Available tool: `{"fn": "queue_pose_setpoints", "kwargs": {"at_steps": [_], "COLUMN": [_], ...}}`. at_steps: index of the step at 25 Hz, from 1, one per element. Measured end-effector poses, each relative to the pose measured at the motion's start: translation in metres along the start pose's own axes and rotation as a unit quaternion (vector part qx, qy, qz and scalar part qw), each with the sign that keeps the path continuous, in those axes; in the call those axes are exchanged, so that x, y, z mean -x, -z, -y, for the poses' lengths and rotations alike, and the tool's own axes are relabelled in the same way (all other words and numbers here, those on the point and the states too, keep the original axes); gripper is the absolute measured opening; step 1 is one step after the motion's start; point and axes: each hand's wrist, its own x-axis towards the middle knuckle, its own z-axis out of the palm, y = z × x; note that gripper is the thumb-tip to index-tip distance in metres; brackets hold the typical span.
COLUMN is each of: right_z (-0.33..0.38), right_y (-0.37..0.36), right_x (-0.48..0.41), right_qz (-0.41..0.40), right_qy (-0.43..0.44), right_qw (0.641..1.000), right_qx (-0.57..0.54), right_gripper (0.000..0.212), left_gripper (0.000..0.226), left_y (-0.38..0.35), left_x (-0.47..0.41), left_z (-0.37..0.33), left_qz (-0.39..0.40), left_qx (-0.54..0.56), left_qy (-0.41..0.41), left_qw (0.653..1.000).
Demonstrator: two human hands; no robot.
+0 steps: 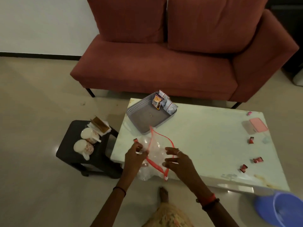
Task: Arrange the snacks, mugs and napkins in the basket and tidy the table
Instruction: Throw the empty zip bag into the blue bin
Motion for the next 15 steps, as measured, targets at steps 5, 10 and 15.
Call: {"fn": "queue_pose_setpoints", "kwargs": {"at_steps": [5, 10, 15], "right_z": [-0.020, -0.050, -0.105], "right_y": [0.008, 0.070, 0.184], "right_x": [0.031, 0.044, 0.054], "right_qz": [-0.004, -0.108, -0.180], "right_qy": [0.000, -0.023, -0.077], "right_qw": [0.998, 0.994, 0.979], "right_qx": [0.055, -0.005, 0.053], "right_gripper": [0.098, 0.108, 0.051], "left_gripper": [0.033, 0.038, 0.044], "left_y": [-0.061, -0.143, -0.271], "left_x": [0.026, 0.048, 0.070], "left_z": [-0.018, -0.032, -0.060], "left_qz": [0.055, 0.132, 0.227], "left_qx": [-0.131, -0.171, -0.193], "left_qy": [-0.061, -0.064, -0.074], "left_qw": [0.988, 0.974, 0.952]}}
